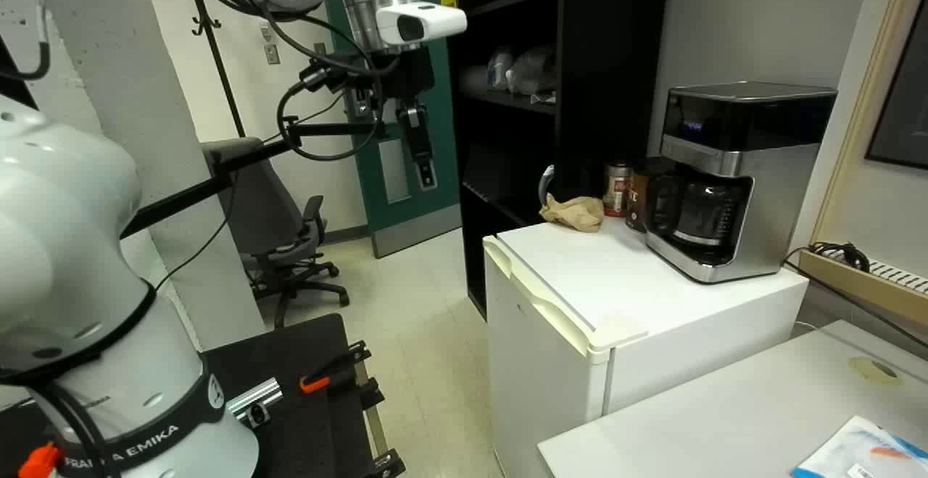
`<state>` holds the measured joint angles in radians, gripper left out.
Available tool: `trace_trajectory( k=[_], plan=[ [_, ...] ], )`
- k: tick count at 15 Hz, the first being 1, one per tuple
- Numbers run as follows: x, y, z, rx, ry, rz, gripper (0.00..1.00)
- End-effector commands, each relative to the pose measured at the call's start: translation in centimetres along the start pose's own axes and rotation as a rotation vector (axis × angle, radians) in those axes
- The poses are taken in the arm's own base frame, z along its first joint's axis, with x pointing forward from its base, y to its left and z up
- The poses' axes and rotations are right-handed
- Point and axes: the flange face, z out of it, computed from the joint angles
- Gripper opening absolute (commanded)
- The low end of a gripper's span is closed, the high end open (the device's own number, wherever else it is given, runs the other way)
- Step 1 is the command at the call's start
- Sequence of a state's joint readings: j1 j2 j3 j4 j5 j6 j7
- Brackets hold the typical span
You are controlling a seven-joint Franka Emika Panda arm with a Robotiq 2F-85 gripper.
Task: Turn on the coffeemaker
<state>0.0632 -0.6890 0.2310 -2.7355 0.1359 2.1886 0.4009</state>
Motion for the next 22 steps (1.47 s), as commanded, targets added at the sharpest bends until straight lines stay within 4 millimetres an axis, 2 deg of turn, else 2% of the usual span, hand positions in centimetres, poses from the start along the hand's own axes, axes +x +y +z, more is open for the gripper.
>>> trace_trajectory(
  k=[1, 13, 17, 22],
  plan=[
    [0.0, 0.0, -0.1, 0.000, -0.001, 0.000, 1.00],
    [0.3, 0.0, 0.1, -0.008, 0.003, -0.004, 1.00],
    [3.4, -1.4, 2.8, -0.140, 0.064, -0.080, 1.00],
    [7.1, -4.7, 6.5, -0.315, 0.198, -0.205, 1.00]
  ],
)
